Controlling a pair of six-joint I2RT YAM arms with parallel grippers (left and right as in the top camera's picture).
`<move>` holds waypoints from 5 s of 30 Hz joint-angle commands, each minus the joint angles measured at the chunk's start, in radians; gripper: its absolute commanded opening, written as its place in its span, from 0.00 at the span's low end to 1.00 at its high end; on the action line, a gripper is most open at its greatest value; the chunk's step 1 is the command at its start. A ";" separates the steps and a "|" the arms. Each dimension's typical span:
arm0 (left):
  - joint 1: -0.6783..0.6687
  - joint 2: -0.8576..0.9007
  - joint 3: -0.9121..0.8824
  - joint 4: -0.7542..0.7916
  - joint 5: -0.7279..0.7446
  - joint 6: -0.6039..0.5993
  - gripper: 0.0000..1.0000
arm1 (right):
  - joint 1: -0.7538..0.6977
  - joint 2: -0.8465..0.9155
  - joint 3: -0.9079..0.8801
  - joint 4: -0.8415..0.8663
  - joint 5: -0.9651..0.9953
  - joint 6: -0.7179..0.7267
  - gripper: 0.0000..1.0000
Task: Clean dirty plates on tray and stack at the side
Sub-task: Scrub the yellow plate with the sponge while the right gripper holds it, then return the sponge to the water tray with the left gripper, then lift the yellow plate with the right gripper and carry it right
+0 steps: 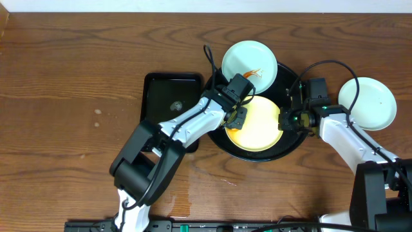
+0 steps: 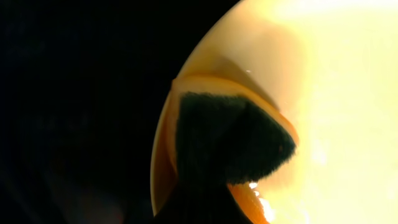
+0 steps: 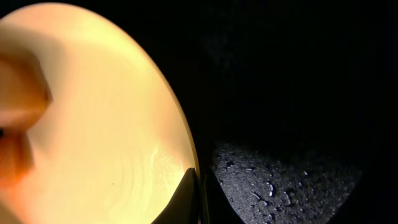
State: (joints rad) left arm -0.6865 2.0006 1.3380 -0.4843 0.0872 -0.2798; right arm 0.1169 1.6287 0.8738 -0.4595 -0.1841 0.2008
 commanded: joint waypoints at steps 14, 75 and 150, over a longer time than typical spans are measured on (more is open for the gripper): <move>0.006 -0.154 -0.003 0.205 0.011 -0.039 0.08 | 0.003 -0.005 -0.001 -0.004 0.023 0.003 0.01; 0.000 0.021 -0.005 0.049 -0.199 0.005 0.08 | 0.053 -0.005 -0.083 0.111 -0.104 0.085 0.24; 0.382 -0.207 -0.008 -0.248 -0.139 -0.186 0.08 | 0.068 -0.171 0.048 -0.003 0.267 -0.226 0.01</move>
State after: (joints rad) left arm -0.3092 1.8214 1.3365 -0.7292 -0.0544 -0.4526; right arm 0.1864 1.5097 0.8951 -0.4725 -0.0025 0.1005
